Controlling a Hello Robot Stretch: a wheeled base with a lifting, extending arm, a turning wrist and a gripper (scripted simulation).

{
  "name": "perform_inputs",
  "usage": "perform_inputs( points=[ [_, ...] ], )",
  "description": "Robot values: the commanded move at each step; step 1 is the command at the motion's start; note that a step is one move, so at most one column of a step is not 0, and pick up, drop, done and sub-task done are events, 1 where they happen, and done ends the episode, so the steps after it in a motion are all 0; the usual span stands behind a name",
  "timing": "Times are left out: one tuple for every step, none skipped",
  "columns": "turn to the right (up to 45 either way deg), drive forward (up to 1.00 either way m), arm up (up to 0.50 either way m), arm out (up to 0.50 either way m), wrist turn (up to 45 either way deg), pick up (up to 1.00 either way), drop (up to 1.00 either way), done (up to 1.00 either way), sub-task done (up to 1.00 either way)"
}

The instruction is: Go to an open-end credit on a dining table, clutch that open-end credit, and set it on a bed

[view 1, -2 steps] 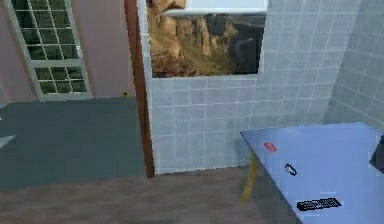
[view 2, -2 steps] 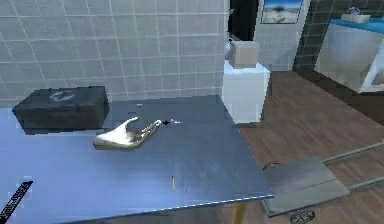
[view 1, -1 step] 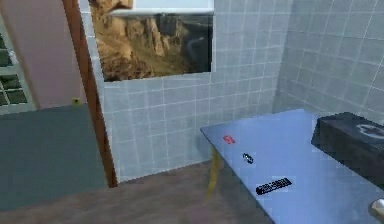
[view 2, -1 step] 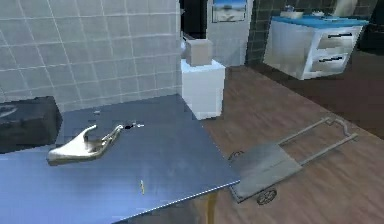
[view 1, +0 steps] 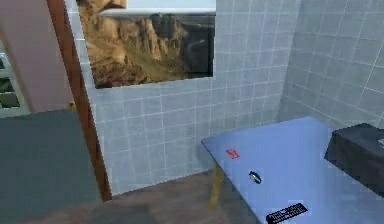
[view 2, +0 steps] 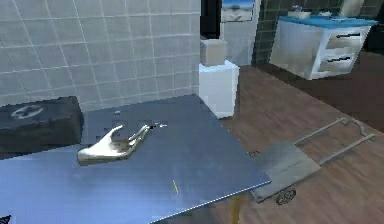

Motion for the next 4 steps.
perform_inputs(
  points=[
    [-45.0,0.00,0.00,0.00,0.0,0.00,0.00,0.00,0.00],
    [-27.0,0.00,0.00,0.00,0.0,0.00,0.00,0.00,0.00],
    [-3.0,0.00,0.00,0.00,0.0,0.00,0.00,0.00,0.00],
    [45.0,0.00,0.00,0.00,0.0,0.00,0.00,0.00,0.00]
  ],
)
